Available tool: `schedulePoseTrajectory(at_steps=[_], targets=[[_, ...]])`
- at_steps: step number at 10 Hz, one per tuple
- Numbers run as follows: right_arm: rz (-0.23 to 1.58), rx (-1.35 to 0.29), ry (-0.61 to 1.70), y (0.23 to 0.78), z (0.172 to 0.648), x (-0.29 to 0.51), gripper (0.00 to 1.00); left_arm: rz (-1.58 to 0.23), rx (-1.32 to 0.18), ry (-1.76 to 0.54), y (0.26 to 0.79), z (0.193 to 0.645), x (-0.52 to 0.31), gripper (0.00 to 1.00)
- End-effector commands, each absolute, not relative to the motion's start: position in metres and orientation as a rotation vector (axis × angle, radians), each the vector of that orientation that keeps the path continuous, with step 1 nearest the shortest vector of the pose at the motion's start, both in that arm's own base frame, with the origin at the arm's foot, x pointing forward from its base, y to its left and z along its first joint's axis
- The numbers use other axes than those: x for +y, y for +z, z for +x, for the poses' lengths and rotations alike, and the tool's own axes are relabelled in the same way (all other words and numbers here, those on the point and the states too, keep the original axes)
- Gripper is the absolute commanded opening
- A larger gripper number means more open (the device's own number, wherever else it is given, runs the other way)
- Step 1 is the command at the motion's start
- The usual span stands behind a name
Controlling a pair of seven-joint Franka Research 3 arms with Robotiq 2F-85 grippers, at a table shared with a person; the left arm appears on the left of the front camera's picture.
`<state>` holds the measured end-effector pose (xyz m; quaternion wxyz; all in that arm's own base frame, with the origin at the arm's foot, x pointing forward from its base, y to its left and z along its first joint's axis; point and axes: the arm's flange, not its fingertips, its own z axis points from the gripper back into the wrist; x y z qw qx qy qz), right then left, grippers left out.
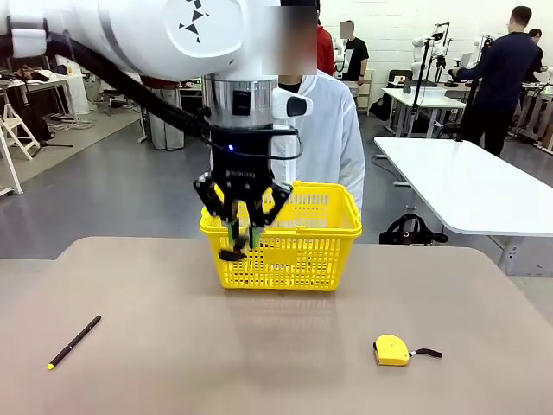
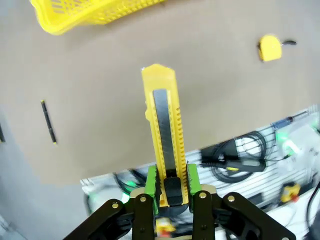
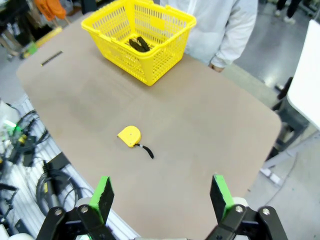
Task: Place the items the person wants into the basket.
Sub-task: Pick up the item the person points to and place it in the Market Basket.
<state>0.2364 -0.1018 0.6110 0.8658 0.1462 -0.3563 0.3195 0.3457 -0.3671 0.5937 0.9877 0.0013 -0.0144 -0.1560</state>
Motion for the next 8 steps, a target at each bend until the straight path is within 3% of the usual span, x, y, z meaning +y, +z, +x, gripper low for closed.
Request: schedulePoseTrajectory(at_steps=[1, 4, 8], targets=[[0.308, -0.737, 0.668, 0.611, 0.238, -0.102, 1.00, 0.060, -0.079, -0.596, 0.610, 0.422, -0.361, 0.28], [0.308, -0.737, 0.668, 0.611, 0.238, -0.102, 1.00, 0.184, -0.091, -0.668, 0.609, 0.499, -0.367, 0.28], [0.308, -0.737, 0.668, 0.611, 0.238, -0.102, 1.00, 0.097, -0.069, -0.653, 0.579, 0.569, -0.377, 0.28]])
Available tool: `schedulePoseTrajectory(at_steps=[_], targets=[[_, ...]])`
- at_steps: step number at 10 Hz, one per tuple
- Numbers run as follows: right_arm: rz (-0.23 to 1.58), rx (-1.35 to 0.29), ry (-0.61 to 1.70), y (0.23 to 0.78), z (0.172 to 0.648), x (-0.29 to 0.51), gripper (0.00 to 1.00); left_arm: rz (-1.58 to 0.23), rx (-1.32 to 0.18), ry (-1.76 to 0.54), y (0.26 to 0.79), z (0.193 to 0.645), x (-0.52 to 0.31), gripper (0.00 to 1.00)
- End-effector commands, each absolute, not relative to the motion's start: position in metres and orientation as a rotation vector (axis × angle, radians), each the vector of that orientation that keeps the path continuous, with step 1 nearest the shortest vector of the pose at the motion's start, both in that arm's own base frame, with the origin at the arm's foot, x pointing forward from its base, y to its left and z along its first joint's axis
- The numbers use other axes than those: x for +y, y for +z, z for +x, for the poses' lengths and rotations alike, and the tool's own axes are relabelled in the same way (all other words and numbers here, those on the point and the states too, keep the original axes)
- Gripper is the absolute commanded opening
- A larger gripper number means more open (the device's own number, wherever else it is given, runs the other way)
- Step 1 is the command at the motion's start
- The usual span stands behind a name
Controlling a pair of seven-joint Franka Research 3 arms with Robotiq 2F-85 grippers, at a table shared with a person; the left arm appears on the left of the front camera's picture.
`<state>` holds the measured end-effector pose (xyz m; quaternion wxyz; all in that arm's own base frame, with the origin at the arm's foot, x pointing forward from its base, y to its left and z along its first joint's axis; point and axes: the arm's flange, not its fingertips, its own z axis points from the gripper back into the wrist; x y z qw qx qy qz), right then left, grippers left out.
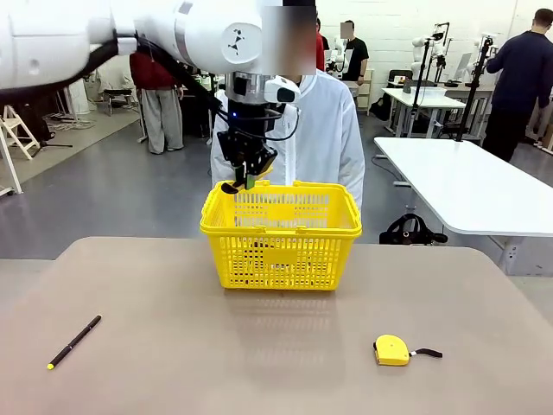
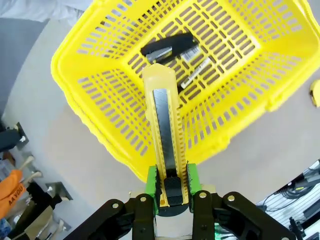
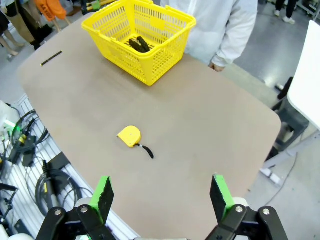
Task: Place the items the person wants into the basket.
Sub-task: Pick up the item the person points to and place it in the Market Basket.
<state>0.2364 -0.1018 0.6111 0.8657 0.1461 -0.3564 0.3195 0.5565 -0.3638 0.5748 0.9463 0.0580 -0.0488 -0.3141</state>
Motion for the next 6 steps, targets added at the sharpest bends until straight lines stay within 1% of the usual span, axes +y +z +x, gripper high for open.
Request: schedulePoseTrajectory(at_steps=[1, 3, 4, 6], targets=[[0.308, -0.737, 0.668, 0.611, 0.238, -0.102, 1.00, 0.090, -0.048, -0.651, 0.572, 0.575, -0.386, 0.28], [0.308, -0.737, 0.668, 0.611, 0.238, -0.102, 1.00, 0.088, -0.065, -0.648, 0.571, 0.567, -0.396, 0.28], [0.308, -0.737, 0.668, 0.611, 0.238, -0.102, 1.00, 0.099, -0.071, -0.650, 0.553, 0.569, -0.377, 0.28], [0.308, -0.737, 0.668, 0.611, 0.238, -0.102, 1.00, 0.099, -0.071, -0.650, 0.553, 0.569, -0.377, 0.28]])
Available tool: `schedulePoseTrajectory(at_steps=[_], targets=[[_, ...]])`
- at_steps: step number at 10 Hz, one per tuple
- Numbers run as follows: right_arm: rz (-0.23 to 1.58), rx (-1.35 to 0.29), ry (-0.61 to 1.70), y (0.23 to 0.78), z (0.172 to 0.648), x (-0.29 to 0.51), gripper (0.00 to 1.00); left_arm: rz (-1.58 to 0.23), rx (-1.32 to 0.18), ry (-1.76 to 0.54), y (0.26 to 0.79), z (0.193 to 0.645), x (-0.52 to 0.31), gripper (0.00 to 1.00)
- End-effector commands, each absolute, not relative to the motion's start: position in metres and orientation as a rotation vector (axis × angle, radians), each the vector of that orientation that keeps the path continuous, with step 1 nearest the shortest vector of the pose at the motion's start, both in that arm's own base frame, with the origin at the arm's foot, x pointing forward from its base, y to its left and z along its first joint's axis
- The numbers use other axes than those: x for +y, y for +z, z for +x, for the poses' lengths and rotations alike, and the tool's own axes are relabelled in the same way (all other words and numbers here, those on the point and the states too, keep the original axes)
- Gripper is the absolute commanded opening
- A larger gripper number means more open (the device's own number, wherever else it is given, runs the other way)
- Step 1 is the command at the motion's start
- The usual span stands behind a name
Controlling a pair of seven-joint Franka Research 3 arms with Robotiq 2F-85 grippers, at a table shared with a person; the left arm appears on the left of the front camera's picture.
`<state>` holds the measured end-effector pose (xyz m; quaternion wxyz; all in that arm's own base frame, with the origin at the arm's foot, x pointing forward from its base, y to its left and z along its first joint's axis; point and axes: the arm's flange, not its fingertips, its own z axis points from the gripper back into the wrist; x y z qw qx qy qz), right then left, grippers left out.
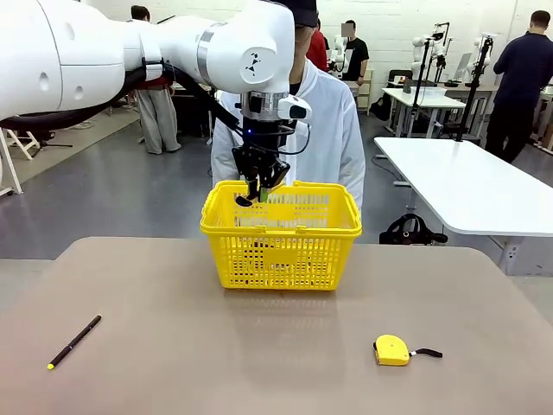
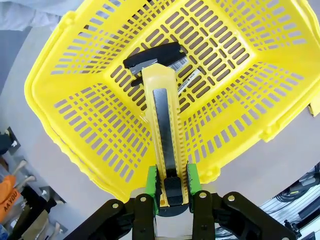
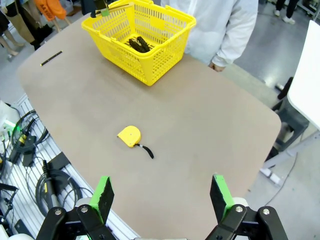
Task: Place the items the person wants into the basket.
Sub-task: Pick up the item the person points to and place it in the Market Basket.
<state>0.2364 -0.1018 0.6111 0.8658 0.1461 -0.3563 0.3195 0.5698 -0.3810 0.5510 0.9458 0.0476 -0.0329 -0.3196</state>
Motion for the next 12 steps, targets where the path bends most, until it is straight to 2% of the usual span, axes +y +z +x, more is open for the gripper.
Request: schedulePoseTrajectory(at_steps=[1, 3, 5, 7, 8, 12], targets=[[0.308, -0.737, 0.668, 0.611, 0.238, -0.102, 1.00, 0.099, -0.071, -0.650, 0.553, 0.569, -0.377, 0.28], [0.308, -0.737, 0.668, 0.611, 0.238, -0.102, 1.00, 0.098, -0.067, -0.647, 0.551, 0.571, -0.379, 0.28], [0.308, -0.737, 0.668, 0.611, 0.238, -0.102, 1.00, -0.008, -0.080, -0.663, 0.522, 0.573, -0.371, 0.28], [0.308, -0.737, 0.668, 0.611, 0.238, -0.102, 1.00, -0.044, -0.066, -0.711, 0.508, 0.598, -0.366, 0.28], [0.308, -0.737, 0.668, 0.611, 0.238, -0.102, 1.00, -0.057, -0.074, -0.696, 0.497, 0.595, -0.366, 0.28], [0.308, -0.737, 0.668, 0.611, 0.238, -0.102, 1.00, -0.044, -0.021, -0.698, 0.480, 0.606, -0.370, 0.28]])
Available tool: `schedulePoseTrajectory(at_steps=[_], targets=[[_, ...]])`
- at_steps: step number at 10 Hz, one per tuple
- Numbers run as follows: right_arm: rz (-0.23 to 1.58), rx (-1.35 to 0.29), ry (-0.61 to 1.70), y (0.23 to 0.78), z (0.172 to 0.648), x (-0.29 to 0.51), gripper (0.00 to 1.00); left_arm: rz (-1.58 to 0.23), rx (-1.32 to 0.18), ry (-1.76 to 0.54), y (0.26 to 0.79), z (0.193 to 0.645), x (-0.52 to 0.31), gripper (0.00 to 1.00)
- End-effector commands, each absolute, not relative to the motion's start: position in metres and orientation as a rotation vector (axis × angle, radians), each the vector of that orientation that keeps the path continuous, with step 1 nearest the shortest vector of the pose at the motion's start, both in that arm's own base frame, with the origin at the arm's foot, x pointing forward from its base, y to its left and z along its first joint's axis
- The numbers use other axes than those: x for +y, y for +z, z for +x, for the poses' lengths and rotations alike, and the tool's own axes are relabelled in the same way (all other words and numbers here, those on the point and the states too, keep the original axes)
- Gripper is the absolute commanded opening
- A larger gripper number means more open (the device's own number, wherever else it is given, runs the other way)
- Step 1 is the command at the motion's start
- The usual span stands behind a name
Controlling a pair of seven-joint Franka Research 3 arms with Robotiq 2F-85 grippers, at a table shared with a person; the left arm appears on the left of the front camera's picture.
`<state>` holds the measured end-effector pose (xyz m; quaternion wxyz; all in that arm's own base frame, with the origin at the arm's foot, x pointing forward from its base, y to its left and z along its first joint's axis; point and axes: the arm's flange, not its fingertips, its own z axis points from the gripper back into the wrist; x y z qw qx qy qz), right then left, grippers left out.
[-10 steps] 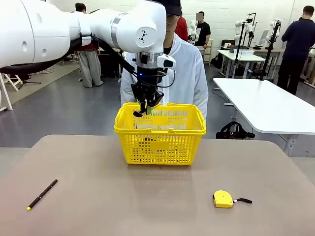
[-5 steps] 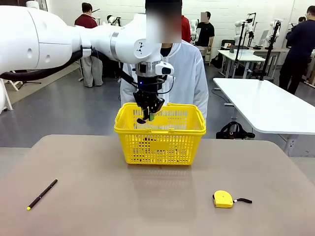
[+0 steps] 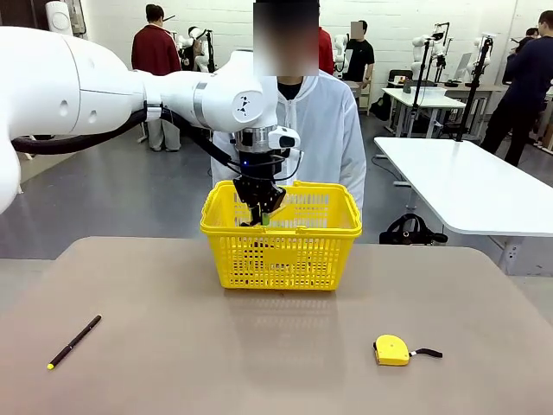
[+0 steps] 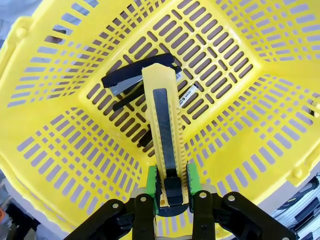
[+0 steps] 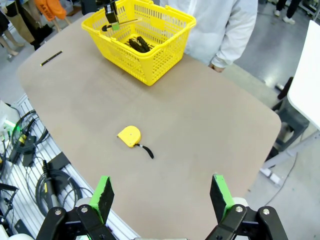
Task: Place the items the person wants into the basket.
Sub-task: Pick up the item the person points to and place it in the Market Basket.
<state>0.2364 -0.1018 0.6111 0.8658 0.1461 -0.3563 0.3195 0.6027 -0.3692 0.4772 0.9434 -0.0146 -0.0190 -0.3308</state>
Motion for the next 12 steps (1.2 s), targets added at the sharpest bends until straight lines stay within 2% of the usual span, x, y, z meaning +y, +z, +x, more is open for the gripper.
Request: schedulePoseTrajectory(at_steps=[1, 2, 3, 4, 5, 7, 8, 12], targets=[[0.308, -0.737, 0.668, 0.611, 0.238, -0.102, 1.00, -0.042, -0.019, -0.694, 0.478, 0.605, -0.371, 0.28], [0.308, -0.737, 0.668, 0.611, 0.238, -0.102, 1.00, -0.040, -0.014, -0.694, 0.479, 0.607, -0.371, 0.28], [0.308, -0.737, 0.668, 0.611, 0.238, -0.102, 1.00, -0.037, -0.003, -0.693, 0.481, 0.611, -0.371, 0.63], [0.308, -0.737, 0.668, 0.611, 0.238, -0.102, 1.00, -0.039, -0.001, -0.687, 0.479, 0.608, -0.373, 0.79], [0.308, -0.737, 0.668, 0.611, 0.238, -0.102, 1.00, -0.039, -0.002, -0.679, 0.478, 0.606, -0.373, 1.00], [0.308, -0.737, 0.668, 0.611, 0.238, -0.102, 1.00, -0.036, 0.001, -0.684, 0.481, 0.610, -0.372, 0.97], [0.308, -0.737, 0.668, 0.611, 0.238, -0.102, 1.00, -0.037, 0.001, -0.680, 0.479, 0.607, -0.373, 1.00], [0.308, -0.737, 0.668, 0.611, 0.238, -0.102, 1.00, -0.021, 0.003, -0.641, 0.489, 0.602, -0.366, 1.00]])
